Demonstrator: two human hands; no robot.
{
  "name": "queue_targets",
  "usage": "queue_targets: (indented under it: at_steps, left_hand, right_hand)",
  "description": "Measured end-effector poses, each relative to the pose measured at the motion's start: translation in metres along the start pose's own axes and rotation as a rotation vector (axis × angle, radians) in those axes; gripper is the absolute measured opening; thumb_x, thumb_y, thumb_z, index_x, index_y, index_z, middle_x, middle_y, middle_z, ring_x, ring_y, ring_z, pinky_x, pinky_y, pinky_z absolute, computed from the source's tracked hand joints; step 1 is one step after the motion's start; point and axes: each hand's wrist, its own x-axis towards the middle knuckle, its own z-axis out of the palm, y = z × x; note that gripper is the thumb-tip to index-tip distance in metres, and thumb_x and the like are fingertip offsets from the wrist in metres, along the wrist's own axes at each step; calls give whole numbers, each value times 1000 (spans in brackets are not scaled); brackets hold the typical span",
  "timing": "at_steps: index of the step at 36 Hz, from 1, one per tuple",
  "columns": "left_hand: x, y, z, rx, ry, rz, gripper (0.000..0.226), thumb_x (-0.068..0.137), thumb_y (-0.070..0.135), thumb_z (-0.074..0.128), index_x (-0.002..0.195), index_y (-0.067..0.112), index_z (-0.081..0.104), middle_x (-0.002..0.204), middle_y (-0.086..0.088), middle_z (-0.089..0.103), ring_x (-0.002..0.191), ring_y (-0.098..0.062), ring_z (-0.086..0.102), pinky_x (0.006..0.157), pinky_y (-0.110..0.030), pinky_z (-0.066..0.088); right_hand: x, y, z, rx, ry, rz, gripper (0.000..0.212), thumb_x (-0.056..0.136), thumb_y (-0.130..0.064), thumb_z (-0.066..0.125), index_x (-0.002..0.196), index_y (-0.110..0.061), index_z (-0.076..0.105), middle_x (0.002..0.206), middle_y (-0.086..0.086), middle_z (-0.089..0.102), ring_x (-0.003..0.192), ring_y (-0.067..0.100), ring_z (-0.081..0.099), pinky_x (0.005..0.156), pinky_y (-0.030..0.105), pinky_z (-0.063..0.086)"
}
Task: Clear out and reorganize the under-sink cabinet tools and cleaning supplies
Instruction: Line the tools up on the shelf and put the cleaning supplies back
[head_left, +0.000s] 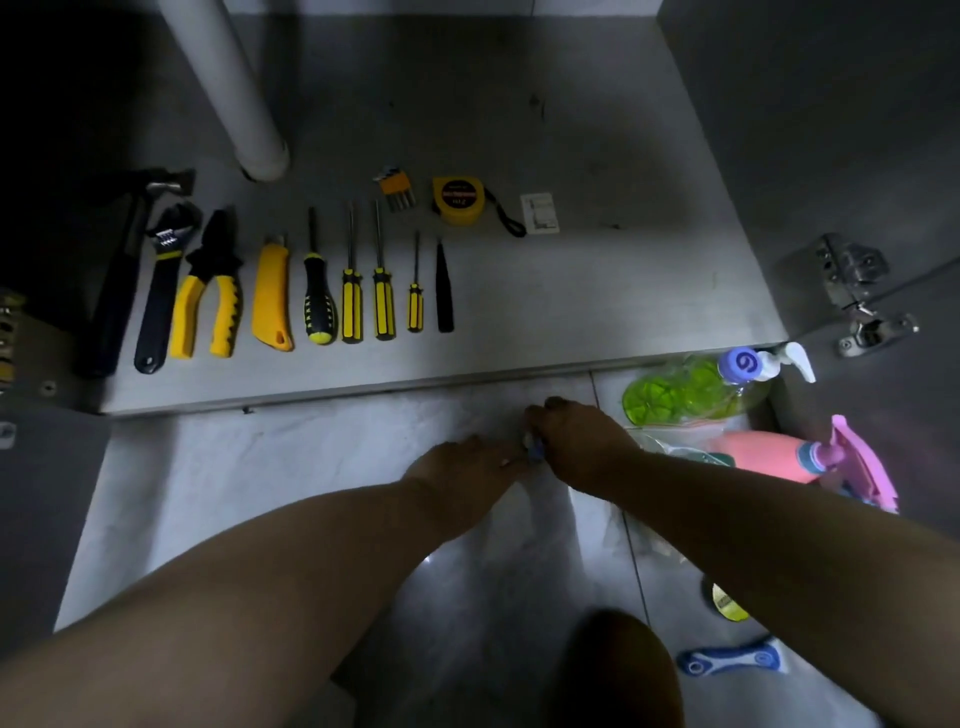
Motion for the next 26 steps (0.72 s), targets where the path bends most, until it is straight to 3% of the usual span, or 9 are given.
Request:
queue_targets:
  at_steps: [4,7,9,12,15,18,22,26]
  left_hand:
    - [-14,-11,-5,-8,-87,-34,46,105,18,46,150,23,39,144,-3,53,125,-28,58,101,-38,50]
    - [-23,-21,-16,-149,-122,-94,32,106,17,43,136,14,53,127,-11,63,115,-32,61,98,-43,50]
    - [-28,-29,-23,-243,-111,-108,30,103,16,47,131,14,59,124,-10,64,112,-31,61,97,-42,50]
    - [-37,-36,-34,-448,-14,-65,23,99,18,57,121,12,63,123,-6,59,109,-20,58,97,-31,46]
    - [-50,-41,-45,-682,73,-65,21,95,20,67,111,8,62,118,-8,61,103,-18,60,93,-38,50]
    - [-63,-41,-57,-966,149,-154,20,95,19,69,107,8,59,109,-10,69,101,-25,68,91,-49,55]
    - [-77,-41,-72,-1332,278,-262,27,89,11,75,104,-1,57,108,-19,70,98,-29,72,78,-37,63]
    - [-84,-51,-89,-1404,409,-269,29,83,4,79,105,-1,60,109,-21,69,104,-35,69,88,-57,58]
  right_hand:
    - [-17,0,-15,101,-28,-149,19,83,-27,65,101,-23,61,101,0,56,87,27,63,71,35,50]
    - [-21,-6,-43,218,106,-192,19,79,-33,71,93,-23,63,91,-4,58,78,17,60,67,32,48]
    - [-18,-10,-65,320,243,-199,17,77,-28,75,87,-21,63,84,-5,58,71,12,56,64,30,46]
    - [-5,-14,-96,357,404,-111,13,78,-23,73,87,-23,64,85,-6,60,71,11,55,63,30,47]
    - [19,-16,-121,338,498,28,12,76,-26,71,88,-24,67,89,-2,65,78,17,61,66,28,47]
    - [48,-21,-139,310,494,137,9,80,-26,70,89,-24,68,88,-1,67,82,20,63,64,25,39]
    - [84,-32,-151,209,437,169,14,84,-21,69,97,-15,69,104,10,67,93,29,64,68,26,40]
    - [110,-41,-151,159,415,202,21,89,-18,67,107,-8,68,113,18,60,99,36,61,73,30,43]
